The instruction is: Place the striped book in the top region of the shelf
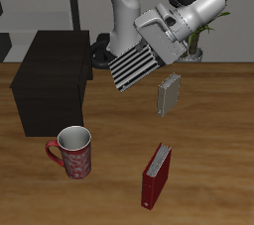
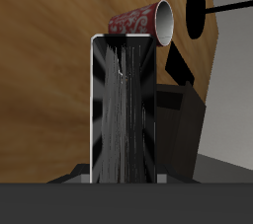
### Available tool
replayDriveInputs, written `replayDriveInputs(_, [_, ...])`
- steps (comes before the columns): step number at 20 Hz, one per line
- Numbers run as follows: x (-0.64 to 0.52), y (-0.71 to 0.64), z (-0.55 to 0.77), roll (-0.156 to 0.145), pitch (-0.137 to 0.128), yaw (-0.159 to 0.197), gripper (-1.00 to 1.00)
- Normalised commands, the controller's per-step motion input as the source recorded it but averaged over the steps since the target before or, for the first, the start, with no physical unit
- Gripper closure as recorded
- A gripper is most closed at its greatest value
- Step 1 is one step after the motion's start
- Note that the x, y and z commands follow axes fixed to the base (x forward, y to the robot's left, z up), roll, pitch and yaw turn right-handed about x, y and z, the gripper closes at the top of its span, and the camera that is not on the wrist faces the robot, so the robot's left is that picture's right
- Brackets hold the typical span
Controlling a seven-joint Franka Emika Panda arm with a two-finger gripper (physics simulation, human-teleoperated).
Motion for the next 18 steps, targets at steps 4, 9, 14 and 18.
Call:
replayDriveInputs(4, [0.1,-0.16,-0.04,-0.032,0.015,-0.018,1.0])
replayDriveInputs(9, [0.1,-0.15,-0.14,-0.023,0.042,-0.008,1.0])
replayDriveInputs(14, [0.06,-0.12,-0.07,-0.021,0.03,-0.007,1.0])
replayDriveInputs(18, [0.02,-0.09,-0.15,-0.022,0.032,-0.01,1.0])
